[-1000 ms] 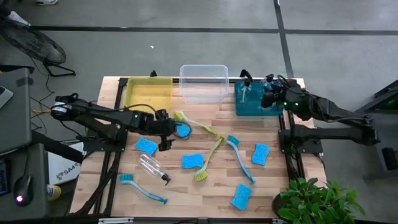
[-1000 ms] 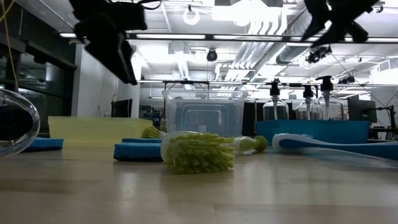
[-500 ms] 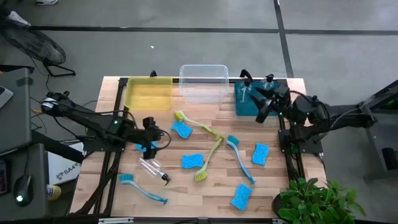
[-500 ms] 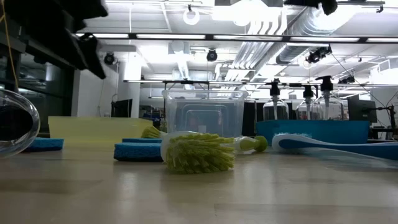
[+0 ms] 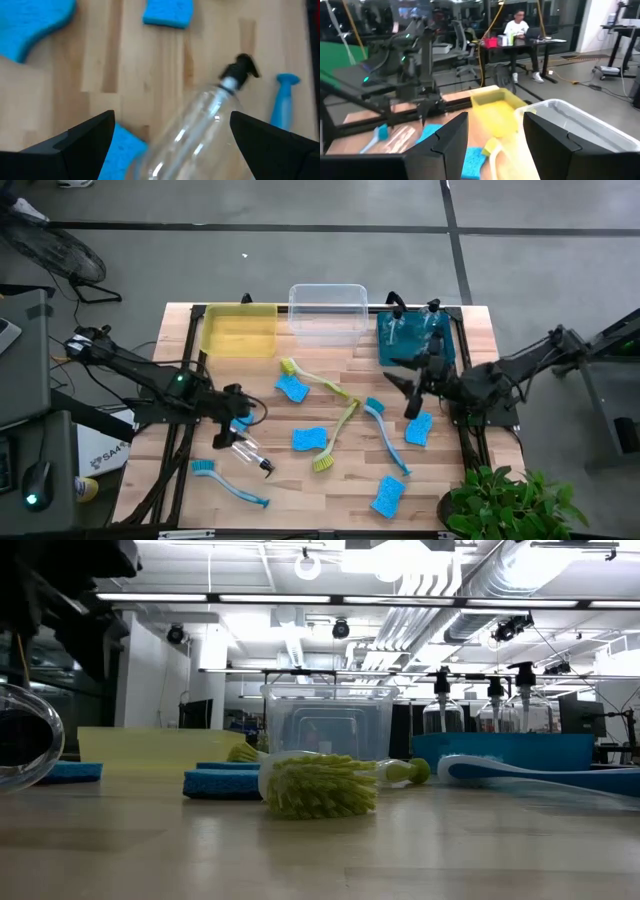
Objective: Pick & Place Kitchen Sink Supplies
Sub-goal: Put the transparent spray bottle into the blue bin
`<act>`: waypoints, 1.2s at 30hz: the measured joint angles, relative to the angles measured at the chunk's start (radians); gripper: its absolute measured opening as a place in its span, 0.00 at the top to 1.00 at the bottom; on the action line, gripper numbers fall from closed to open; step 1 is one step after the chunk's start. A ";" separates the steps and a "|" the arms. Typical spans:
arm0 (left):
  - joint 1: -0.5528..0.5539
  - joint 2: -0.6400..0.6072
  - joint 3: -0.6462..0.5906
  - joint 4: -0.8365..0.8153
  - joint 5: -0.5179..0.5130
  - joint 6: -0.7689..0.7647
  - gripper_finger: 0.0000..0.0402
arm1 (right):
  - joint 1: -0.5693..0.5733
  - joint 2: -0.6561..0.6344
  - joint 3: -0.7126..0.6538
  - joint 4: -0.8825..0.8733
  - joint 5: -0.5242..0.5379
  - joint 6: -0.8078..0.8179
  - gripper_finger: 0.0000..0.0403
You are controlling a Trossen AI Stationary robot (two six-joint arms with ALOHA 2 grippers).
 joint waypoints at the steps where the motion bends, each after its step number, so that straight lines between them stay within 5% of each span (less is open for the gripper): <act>1: 0.000 0.004 0.002 0.002 0.024 -0.001 0.03 | 0.016 0.008 0.000 0.000 0.008 0.000 0.55; 8: 0.000 0.025 0.001 -0.031 0.091 0.021 0.03 | 0.076 0.053 0.000 0.005 0.050 0.039 0.54; 21: -0.019 0.166 0.002 -0.064 0.199 0.287 0.03 | 0.121 0.088 -0.001 -0.002 0.019 0.045 0.54; 36: -0.212 0.362 0.002 -0.064 0.055 0.288 0.03 | 0.121 0.088 -0.001 -0.005 -0.008 0.050 0.54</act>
